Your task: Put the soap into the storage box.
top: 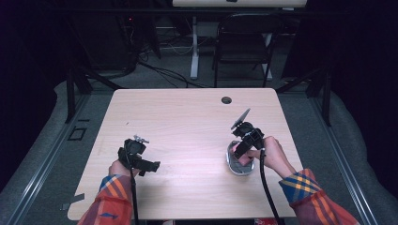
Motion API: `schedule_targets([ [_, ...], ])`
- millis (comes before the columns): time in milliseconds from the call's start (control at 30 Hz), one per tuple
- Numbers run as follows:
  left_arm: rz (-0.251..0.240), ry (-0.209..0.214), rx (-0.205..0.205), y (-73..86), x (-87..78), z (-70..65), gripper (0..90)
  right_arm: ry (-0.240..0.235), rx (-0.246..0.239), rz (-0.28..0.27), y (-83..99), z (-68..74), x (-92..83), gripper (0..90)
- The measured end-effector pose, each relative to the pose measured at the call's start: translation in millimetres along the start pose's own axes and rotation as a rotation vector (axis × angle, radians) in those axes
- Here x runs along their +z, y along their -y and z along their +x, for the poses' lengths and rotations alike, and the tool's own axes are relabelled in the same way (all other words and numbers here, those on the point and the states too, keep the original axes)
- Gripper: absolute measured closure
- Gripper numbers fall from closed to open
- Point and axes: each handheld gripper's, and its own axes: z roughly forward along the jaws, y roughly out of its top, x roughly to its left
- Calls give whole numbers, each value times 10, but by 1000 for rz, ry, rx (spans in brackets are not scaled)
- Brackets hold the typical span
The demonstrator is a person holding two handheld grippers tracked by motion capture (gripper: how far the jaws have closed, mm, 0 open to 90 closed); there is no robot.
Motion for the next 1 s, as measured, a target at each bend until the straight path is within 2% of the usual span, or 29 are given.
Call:
schedule_targets([
  [33,0,0,-1,0,0,1,0,-11,3,-2,4,-3,5,405],
  [100,0,1,-1,-1,1,1,0,-28,-34,35,-4,-29,-14,430],
  [133,1,1,0,-1,2,1,0,-48,-12,11,9,-13,1,433],
  [300,3,1,2,-2,2,2,0,-46,-39,13,10,20,-34,479],
  [400,1,1,4,1,2,2,0,-13,-68,-22,34,41,-121,485],
  [433,1,1,4,1,2,2,0,-13,-68,-22,34,41,-121,485],
  [533,6,2,8,-2,2,-1,0,-15,-85,-68,79,6,-193,459],
  [567,7,1,7,-3,5,-4,0,-12,-93,-94,99,-4,-211,478],
  [600,19,-7,7,-4,9,-3,0,9,-129,-99,111,-22,-245,482],
  [667,30,-10,-1,3,19,14,1,33,-144,-138,142,-31,-275,473],
  [767,18,-6,3,2,10,9,0,48,-167,-156,182,-66,-320,455],
  [933,16,3,13,-1,11,-7,0,36,-165,-185,262,-154,-383,413],
  [1000,8,3,10,0,12,-3,0,28,-150,-216,304,-185,-393,396],
])
